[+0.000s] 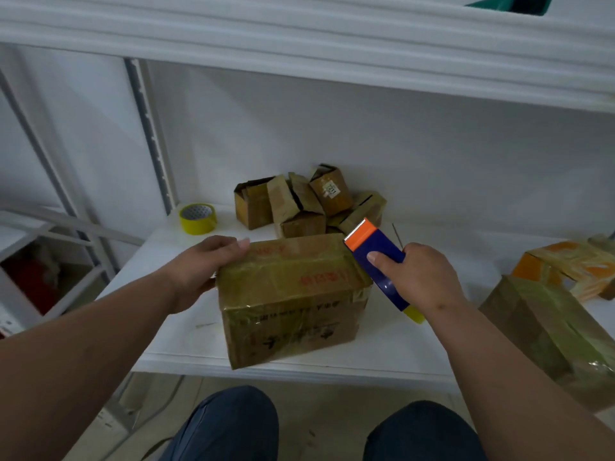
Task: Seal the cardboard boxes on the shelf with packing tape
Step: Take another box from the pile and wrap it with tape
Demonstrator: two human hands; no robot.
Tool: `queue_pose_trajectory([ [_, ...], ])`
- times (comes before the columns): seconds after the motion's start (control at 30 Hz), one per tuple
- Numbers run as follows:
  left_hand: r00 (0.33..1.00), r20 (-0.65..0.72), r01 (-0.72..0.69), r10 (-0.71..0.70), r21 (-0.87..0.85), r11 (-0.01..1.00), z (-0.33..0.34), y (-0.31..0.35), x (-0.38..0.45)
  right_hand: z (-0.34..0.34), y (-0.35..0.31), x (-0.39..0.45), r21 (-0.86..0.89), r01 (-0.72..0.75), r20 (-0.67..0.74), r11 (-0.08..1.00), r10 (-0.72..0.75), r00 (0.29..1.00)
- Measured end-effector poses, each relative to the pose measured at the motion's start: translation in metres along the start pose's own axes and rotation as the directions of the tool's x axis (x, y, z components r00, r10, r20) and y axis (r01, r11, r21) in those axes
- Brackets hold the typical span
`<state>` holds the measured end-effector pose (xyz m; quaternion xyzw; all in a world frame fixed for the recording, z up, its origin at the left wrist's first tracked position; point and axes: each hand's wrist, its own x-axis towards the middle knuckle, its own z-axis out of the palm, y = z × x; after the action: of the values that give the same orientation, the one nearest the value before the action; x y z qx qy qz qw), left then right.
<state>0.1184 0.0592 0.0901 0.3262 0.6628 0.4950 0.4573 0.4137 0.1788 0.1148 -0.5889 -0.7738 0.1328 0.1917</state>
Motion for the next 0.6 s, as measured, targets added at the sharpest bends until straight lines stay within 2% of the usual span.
queue_pose_trajectory([
  [0.13, 0.984, 0.161, 0.032, -0.069, 0.222, 0.974, -0.008, 0.002, -0.005, 0.000, -0.006, -0.003, 0.031, -0.026, 0.094, 0.999, 0.023, 0.995],
  [0.27, 0.984, 0.168, 0.009, -0.053, 0.250, 0.968, -0.013, 0.002, -0.007, -0.012, -0.009, -0.002, 0.061, -0.047, 0.144, 0.997, 0.038, 0.989],
  [0.4, 0.988, 0.150, -0.016, -0.032, 0.309, 0.951, -0.017, 0.002, -0.001, -0.024, -0.006, 0.000, 0.147, -0.085, 0.101, 0.985, 0.071, 0.992],
  [0.5, 0.984, 0.162, -0.003, -0.068, 0.400, 0.916, -0.023, 0.007, 0.003, -0.036, -0.013, -0.003, 0.195, -0.026, 0.074, 0.980, 0.012, 0.997],
  [0.6, 0.975, 0.201, -0.002, -0.097, 0.442, 0.897, -0.030, 0.012, 0.006, -0.045, -0.027, -0.007, 0.273, 0.050, 0.145, 0.961, -0.093, 0.985],
])
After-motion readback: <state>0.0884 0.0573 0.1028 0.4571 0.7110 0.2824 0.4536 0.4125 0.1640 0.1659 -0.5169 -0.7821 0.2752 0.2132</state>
